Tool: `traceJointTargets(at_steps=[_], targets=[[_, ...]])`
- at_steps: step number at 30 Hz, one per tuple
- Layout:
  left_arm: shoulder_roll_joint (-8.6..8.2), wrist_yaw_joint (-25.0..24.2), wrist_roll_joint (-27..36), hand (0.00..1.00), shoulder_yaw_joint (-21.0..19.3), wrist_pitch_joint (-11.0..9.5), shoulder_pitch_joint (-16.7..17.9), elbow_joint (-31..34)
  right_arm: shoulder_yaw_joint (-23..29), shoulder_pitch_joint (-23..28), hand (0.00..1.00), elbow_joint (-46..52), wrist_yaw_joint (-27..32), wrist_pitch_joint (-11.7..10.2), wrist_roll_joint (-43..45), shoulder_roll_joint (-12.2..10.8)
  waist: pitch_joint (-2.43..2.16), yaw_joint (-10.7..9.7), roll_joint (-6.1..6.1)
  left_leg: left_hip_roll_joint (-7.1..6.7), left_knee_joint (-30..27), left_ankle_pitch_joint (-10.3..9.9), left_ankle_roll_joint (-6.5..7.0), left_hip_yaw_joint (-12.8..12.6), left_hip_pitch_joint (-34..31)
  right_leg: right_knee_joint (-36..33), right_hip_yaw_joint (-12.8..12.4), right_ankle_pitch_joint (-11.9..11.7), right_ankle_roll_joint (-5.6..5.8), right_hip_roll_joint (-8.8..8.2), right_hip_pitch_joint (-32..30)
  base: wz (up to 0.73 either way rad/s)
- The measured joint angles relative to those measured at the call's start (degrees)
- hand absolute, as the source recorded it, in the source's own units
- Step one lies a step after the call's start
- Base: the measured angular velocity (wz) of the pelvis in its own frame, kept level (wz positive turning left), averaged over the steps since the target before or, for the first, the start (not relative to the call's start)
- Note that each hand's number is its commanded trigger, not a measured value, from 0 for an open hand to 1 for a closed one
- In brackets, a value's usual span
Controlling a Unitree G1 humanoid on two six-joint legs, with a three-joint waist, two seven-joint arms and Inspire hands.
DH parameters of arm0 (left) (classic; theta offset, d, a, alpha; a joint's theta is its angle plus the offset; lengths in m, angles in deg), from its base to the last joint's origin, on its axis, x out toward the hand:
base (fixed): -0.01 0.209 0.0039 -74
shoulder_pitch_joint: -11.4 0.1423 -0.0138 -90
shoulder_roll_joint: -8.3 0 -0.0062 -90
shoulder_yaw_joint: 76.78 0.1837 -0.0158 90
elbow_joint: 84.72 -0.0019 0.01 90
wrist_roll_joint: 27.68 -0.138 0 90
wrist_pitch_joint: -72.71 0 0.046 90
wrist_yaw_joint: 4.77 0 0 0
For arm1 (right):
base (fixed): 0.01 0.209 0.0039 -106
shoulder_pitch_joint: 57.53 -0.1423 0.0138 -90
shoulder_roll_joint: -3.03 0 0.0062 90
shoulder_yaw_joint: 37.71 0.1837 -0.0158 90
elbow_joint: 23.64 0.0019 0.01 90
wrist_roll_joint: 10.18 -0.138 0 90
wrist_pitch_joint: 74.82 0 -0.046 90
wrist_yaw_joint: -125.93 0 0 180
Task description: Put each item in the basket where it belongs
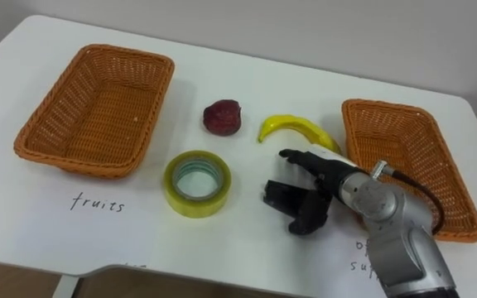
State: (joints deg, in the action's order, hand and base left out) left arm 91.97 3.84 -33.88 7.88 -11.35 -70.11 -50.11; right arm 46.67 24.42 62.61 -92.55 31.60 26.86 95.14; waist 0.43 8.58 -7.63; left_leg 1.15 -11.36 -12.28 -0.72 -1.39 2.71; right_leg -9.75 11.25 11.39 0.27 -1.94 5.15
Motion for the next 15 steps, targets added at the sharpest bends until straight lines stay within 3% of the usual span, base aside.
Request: traceJointTargets(at_steps=[15], targets=[[0.01,0.7,2.0,0.0,0.0,0.4,-0.1,0.3,-1.9,1.5,0.0,2.2,1.6,2.0,4.2,-1.1,-0.31,1.0,-0.34,0.07,0.8,0.4,-0.07,-0.3,0.3,0.0,0.1,-0.2,-0.03,0.07,0.0,0.0]])
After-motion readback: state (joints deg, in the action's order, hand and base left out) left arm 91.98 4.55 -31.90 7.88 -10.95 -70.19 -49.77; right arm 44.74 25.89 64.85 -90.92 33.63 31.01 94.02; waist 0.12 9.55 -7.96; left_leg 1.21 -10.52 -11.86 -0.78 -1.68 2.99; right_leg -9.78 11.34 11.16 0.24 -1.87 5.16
